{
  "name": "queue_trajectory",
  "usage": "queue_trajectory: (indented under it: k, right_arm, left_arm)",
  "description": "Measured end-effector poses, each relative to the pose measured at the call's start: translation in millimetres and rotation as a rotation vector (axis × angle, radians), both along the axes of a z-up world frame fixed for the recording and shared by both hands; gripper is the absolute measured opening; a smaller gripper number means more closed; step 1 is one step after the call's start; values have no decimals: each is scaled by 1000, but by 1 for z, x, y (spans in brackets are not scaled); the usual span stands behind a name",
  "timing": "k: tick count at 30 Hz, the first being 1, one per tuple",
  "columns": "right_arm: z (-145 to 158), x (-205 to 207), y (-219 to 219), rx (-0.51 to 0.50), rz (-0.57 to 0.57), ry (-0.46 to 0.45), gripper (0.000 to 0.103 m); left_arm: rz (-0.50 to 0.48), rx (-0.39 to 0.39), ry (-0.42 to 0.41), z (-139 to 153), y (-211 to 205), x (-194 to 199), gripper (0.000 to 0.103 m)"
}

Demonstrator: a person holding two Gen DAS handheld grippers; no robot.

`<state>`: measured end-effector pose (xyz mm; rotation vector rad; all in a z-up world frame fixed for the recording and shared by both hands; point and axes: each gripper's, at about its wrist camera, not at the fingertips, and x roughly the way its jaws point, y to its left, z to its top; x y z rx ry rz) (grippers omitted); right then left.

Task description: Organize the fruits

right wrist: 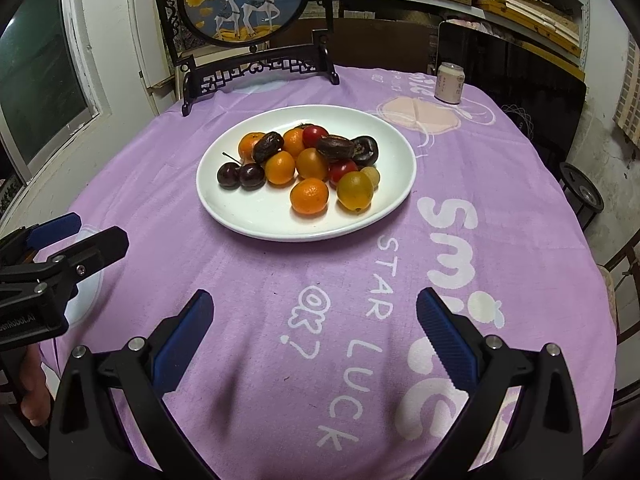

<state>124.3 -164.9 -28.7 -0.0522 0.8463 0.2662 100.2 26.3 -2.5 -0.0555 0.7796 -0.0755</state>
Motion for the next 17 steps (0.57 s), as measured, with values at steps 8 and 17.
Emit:
queue_trajectory:
  k: [8, 17]
  right_arm:
    - [0, -1, 0, 4, 1, -2, 101]
    - [1, -2, 1, 9, -3, 0, 101]
  left_arm:
    - [-6, 11, -17, 3, -2, -2, 100]
    - [-6, 1, 3, 1, 0, 0, 100]
